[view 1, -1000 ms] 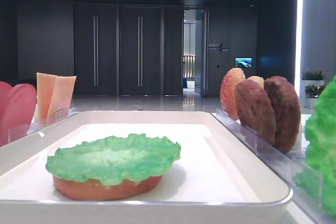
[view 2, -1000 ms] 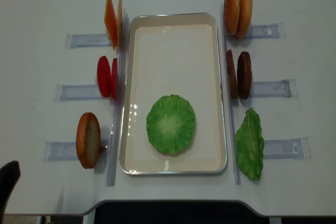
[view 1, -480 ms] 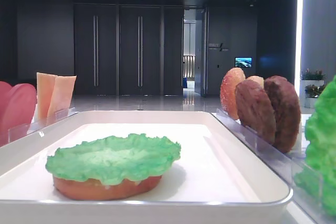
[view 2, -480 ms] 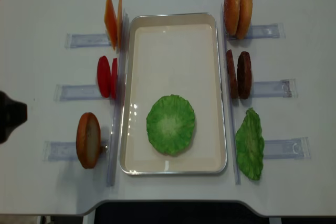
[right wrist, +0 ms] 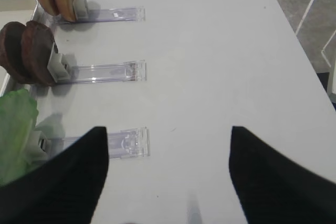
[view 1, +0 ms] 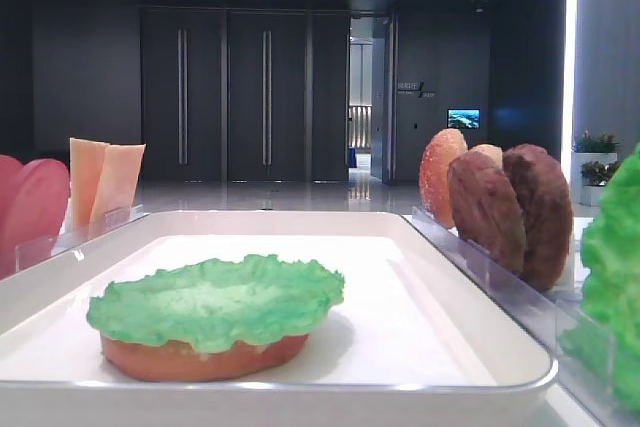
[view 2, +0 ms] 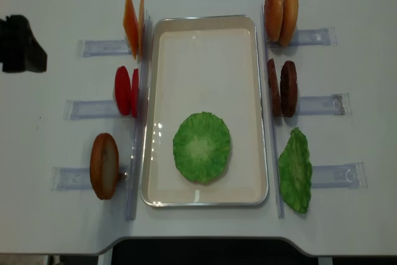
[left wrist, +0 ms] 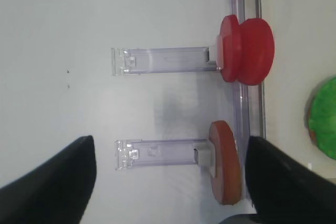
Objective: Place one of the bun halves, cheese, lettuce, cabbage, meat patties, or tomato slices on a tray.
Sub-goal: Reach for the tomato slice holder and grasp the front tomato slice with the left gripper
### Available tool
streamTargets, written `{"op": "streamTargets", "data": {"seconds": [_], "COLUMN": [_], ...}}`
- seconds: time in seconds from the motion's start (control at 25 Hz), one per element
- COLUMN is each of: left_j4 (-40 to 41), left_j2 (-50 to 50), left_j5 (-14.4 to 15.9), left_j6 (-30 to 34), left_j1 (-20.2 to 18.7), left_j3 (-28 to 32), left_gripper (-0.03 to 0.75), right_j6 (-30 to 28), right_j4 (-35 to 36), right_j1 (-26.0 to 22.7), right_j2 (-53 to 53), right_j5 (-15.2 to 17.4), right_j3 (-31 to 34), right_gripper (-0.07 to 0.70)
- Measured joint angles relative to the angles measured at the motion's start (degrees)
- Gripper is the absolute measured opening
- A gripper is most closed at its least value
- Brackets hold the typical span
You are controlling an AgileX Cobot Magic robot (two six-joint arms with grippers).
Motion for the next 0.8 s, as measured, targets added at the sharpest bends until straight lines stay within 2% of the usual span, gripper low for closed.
{"op": "streamTargets", "data": {"seconds": [0.4, 0.8], "left_j4": [4.2, 6.7], "left_j2": [14.3, 20.3], "left_j5": [1.1, 1.1], "left_j6": [0.2, 0.2], "left_j1": [0.0, 0.0], "left_j3": [-8.8, -10.1], "left_gripper": [0.692, 0.692], "right_j6": [0.0, 0.0], "right_j4": [0.0, 0.0], "right_j1": [0.0, 0.0], "right_j2": [0.0, 0.0], "right_j5": [0.0, 0.0], "right_j3": [0.0, 0.0], "right_gripper": [0.467, 0.467]}}
